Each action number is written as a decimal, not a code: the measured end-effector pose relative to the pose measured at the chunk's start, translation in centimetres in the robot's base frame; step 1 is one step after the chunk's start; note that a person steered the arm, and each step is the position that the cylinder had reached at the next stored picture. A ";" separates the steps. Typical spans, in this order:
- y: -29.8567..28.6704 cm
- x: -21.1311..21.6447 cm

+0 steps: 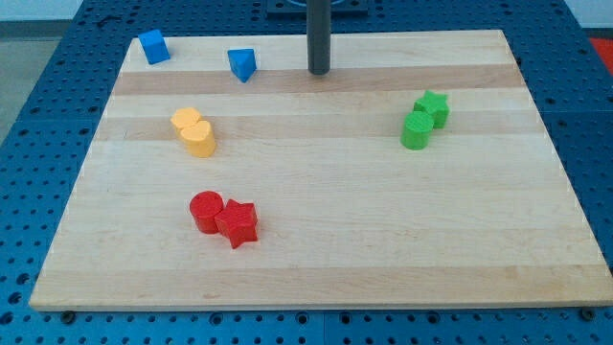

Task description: Push the blue triangle towards blue cube

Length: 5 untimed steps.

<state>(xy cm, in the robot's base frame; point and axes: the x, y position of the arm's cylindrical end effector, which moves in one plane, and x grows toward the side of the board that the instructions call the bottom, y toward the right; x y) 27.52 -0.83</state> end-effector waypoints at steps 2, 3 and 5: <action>-8.5 0.0; -11.8 -0.2; -15.0 -2.9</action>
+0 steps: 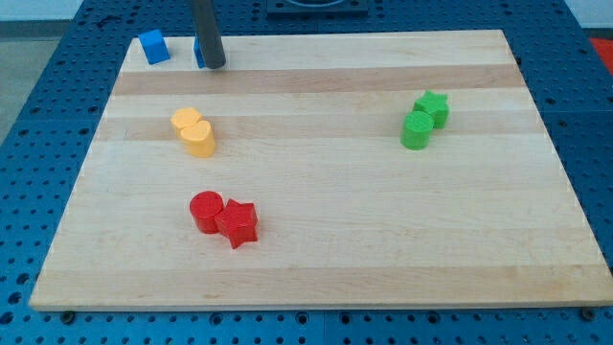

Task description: Push the blue triangle towards blue cube

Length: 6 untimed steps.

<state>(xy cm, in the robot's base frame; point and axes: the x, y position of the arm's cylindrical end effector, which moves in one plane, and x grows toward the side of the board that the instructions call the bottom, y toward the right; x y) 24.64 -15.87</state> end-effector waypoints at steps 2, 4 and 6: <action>2.0 -0.3; 0.9 -0.3; -1.5 -1.5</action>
